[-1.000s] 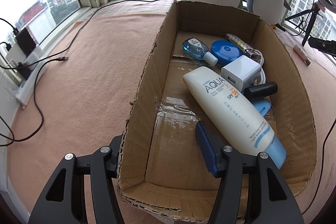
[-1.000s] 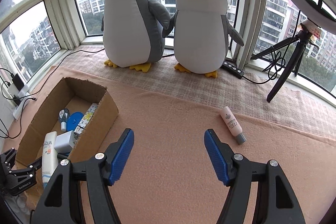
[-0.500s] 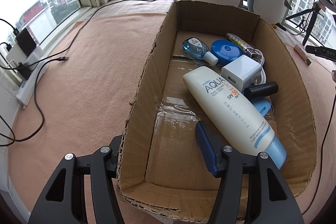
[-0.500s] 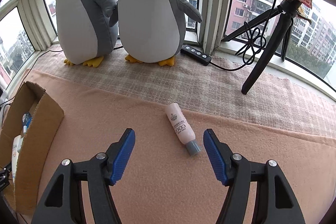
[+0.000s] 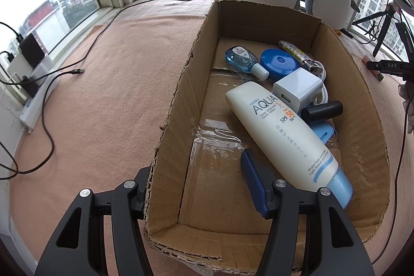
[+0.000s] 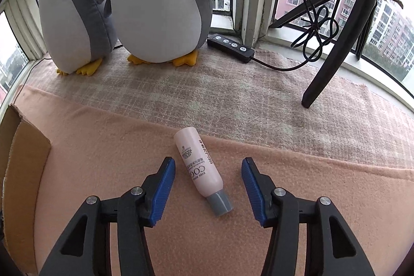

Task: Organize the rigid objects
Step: 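Move the right gripper toward the pink cosmetic tube, then close the right gripper on the pink cosmetic tube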

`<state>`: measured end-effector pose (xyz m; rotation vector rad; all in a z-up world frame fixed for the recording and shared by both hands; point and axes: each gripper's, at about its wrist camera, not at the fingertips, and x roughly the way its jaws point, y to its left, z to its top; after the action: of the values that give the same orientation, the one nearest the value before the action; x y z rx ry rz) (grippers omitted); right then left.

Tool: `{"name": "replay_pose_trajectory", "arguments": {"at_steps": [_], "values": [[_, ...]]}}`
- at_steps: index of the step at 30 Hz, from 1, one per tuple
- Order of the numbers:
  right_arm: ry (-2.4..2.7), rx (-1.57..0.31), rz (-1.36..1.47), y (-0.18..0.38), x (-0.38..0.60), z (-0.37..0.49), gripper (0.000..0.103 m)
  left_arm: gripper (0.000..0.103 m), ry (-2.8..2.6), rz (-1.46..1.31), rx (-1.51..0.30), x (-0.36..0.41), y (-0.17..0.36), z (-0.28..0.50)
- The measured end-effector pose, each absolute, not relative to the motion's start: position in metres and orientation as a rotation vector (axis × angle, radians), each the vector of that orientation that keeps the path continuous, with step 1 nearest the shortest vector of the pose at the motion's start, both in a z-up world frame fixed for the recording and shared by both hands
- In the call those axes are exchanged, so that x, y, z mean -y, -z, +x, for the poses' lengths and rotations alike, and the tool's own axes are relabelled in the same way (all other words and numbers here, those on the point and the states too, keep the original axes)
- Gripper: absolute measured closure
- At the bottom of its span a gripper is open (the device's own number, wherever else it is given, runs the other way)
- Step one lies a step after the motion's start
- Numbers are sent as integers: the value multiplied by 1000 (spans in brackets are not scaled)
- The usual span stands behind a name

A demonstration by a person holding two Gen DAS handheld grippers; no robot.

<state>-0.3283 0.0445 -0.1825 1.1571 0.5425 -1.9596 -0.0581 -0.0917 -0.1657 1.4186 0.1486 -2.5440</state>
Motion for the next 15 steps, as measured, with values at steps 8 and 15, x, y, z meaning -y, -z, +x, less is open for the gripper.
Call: {"name": "replay_pose_trajectory", "arguments": {"at_steps": [8,15], "values": [[1949,-558,1160,184,-43,-326,75,43,2543,1419,-148,92,166,-58],[1948,-560,1175,184,-48,-320,85,43,2543,1420,-151,92,166,-58]]}}
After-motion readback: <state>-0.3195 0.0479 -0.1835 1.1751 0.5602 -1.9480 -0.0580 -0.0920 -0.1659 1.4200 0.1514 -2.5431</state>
